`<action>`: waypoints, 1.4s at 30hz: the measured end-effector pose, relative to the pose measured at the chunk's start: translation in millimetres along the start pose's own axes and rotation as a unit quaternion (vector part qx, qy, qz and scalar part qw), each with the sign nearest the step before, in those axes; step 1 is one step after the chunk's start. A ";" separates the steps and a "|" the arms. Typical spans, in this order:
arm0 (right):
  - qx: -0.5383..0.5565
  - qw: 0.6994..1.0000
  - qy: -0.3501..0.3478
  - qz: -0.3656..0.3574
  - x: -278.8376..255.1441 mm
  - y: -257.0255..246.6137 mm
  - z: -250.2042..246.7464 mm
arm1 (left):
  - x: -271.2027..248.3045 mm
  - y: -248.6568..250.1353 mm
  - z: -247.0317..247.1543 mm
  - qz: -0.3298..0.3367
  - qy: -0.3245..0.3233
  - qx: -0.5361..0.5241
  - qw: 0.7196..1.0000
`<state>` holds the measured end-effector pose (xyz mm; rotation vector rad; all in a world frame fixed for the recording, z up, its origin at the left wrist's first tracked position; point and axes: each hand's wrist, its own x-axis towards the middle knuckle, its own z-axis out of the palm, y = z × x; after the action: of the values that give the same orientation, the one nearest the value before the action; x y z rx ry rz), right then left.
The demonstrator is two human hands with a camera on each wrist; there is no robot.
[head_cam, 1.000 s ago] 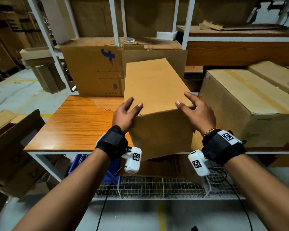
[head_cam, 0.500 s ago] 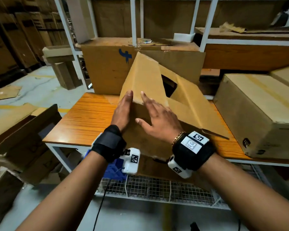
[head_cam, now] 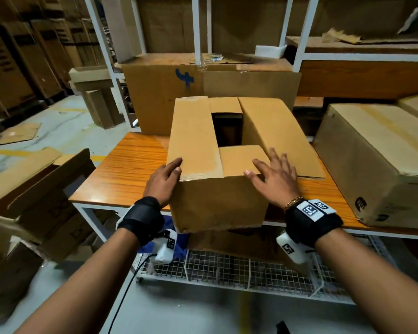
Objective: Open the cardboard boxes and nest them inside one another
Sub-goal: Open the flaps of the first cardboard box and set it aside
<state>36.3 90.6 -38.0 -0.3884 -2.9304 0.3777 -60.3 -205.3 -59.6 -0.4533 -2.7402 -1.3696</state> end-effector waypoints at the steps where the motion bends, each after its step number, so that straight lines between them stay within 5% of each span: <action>1: 0.021 0.999 0.007 0.029 1.2 1.0 -0.8 | -0.4 5.6 3.1 -0.003 0.009 0.021 1.000; 4: 0.101 0.991 -0.011 0.090 3.1 9.8 -5.6 | -1.9 16.5 7.8 -0.010 0.022 0.058 0.998; 8: 0.125 0.990 -0.019 0.069 -2.1 18.3 -7.0 | -5.1 19.9 8.1 -0.026 -0.009 0.087 0.996; 14: 0.119 0.990 -0.038 0.065 -5.0 23.6 -5.9 | 0.3 41.4 5.5 -0.047 -0.035 0.223 0.973; 24: 0.067 0.997 -0.008 0.048 -7.0 27.2 -10.3 | -1.1 38.0 2.2 -0.026 -0.038 0.229 0.972; 28: 0.071 0.996 -0.006 0.049 -8.1 28.2 -8.9 | -3.1 38.6 0.7 -0.011 0.015 0.224 0.974; 32: 0.073 0.996 -0.005 0.056 -10.7 26.6 -7.8 | -9.8 33.6 -14.4 0.085 0.150 0.153 0.973; 35: 0.073 0.996 -0.004 0.058 -12.5 25.8 -9.1 | -9.0 31.5 -27.7 0.124 0.284 0.128 0.942; 38: 0.074 0.995 -0.017 0.059 -11.7 25.5 -11.4 | -9.7 32.4 -45.7 0.065 0.385 0.191 0.900; 40: 0.082 0.994 -0.026 0.063 -9.9 25.3 -13.8 | -11.6 26.1 -54.6 0.007 0.378 0.267 0.886; 42: 0.094 0.992 -0.040 0.069 -7.1 23.9 -16.7 | -12.3 15.4 -54.2 -0.009 0.305 0.366 0.879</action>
<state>51.9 114.7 -29.4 -0.5633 -2.9179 0.6982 -49.2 -242.3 -16.8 0.0576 -2.4330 -0.2863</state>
